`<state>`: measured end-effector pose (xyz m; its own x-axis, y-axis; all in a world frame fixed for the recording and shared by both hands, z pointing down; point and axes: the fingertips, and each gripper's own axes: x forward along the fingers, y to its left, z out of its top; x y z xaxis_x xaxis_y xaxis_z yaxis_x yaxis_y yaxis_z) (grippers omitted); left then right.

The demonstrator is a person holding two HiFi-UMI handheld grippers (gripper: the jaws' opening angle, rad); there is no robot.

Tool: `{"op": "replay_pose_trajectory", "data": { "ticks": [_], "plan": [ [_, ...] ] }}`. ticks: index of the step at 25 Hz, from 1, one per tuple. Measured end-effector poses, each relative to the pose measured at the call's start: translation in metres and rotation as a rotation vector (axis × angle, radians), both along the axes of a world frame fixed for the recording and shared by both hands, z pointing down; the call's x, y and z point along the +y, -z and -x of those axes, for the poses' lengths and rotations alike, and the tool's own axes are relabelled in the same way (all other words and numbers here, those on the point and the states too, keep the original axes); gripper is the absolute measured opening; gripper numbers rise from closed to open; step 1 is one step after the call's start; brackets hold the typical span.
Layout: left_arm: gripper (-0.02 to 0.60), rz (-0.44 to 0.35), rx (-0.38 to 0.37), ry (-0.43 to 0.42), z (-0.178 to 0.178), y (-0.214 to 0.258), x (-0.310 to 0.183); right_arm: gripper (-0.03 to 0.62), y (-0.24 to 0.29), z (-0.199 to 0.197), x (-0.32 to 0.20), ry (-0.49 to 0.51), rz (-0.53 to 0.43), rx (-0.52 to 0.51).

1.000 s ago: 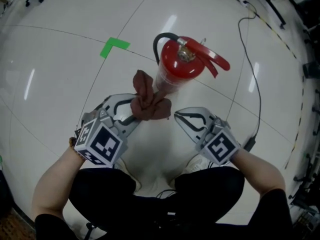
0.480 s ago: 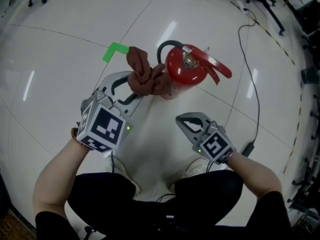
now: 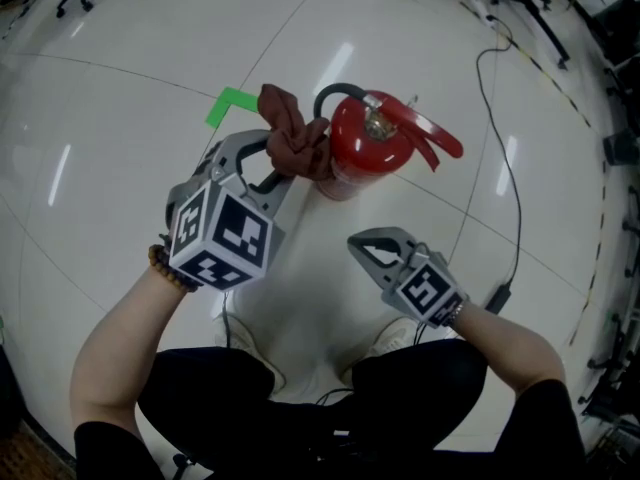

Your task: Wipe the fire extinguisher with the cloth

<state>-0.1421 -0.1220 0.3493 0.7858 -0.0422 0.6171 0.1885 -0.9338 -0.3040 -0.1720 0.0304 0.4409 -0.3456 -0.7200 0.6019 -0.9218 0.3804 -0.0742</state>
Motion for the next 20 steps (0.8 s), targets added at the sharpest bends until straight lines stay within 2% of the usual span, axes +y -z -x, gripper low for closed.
{"op": "replay_pose_trajectory", "data": {
  "ticks": [11,20],
  "plan": [
    [0.137,0.005,-0.015,-0.045,-0.032,-0.005,0.016,0.002,-0.002,-0.002,0.002,-0.003,0.002,-0.035],
    [0.137,0.015,-0.082,-0.044,-0.037,-0.029,0.018,0.002,-0.007,-0.007,0.004,-0.036,0.012,-0.091]
  ]
}}
